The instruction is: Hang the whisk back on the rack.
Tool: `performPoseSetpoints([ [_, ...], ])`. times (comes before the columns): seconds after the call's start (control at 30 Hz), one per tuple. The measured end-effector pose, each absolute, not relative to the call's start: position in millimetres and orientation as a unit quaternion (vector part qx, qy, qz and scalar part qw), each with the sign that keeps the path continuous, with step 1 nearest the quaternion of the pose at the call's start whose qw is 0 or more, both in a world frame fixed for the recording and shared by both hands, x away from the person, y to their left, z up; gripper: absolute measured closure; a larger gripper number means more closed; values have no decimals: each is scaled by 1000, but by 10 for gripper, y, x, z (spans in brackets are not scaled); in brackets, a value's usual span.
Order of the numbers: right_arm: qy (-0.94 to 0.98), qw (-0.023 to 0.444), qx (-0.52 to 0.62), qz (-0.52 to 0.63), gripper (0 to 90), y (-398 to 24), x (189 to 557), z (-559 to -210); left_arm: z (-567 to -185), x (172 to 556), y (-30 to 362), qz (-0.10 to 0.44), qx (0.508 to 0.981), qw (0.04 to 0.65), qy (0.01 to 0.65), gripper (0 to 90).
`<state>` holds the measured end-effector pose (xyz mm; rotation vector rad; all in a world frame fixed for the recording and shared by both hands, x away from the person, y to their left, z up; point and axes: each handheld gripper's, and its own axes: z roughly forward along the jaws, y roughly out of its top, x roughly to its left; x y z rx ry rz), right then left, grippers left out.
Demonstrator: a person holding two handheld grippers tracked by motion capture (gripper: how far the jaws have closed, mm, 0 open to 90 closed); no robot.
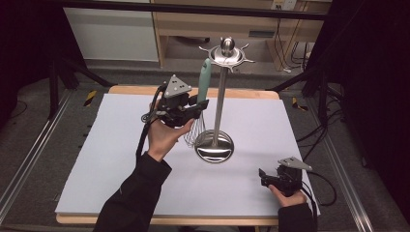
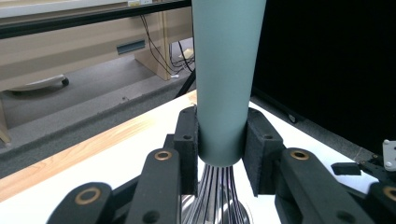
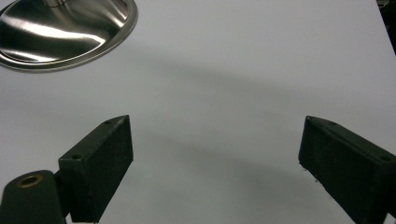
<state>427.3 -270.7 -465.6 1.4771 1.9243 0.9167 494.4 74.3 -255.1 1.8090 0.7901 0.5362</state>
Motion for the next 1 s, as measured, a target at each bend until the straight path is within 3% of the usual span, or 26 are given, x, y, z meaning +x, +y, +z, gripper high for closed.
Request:
performPoseSetpoints([
  [1.0, 715, 267, 550, 339, 104, -2709, 4277, -4676, -2663, 5087, 638, 256, 738, 537, 319, 679],
])
